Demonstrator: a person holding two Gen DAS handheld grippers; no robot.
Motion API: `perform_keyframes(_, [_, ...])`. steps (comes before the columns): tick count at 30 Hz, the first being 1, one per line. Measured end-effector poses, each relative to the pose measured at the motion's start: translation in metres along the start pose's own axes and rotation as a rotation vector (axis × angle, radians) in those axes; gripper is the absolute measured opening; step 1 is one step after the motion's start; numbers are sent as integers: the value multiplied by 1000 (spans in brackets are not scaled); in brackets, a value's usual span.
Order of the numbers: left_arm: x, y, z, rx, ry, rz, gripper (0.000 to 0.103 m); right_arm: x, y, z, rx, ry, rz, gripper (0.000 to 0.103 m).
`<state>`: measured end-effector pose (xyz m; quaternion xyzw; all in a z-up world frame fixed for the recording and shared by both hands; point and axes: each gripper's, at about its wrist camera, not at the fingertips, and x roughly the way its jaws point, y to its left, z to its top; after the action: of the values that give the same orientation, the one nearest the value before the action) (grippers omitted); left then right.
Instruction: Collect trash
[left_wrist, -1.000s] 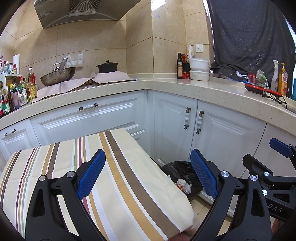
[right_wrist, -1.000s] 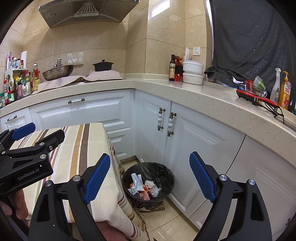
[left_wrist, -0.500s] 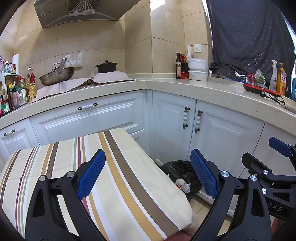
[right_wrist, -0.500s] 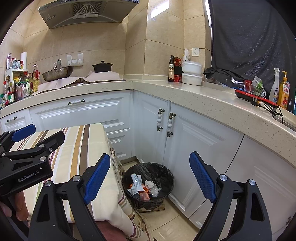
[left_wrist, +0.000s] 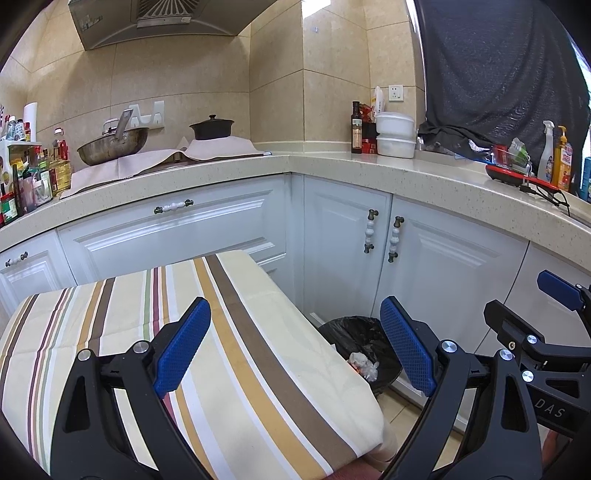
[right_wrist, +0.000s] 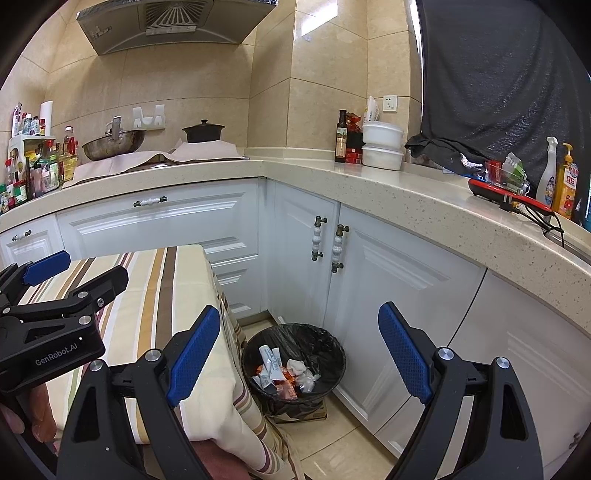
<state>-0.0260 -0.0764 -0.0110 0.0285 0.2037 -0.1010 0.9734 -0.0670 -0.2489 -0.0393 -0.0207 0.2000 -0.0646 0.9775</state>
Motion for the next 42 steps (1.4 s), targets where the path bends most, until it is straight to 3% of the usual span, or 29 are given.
perform_keyframes(32, [-1, -9, -1, 7, 2, 1, 91, 1, -4, -1, 0, 4, -3, 85])
perform_keyframes(42, [1, -15, 0, 13, 12, -11, 96, 1, -7, -3, 1, 7, -2, 85])
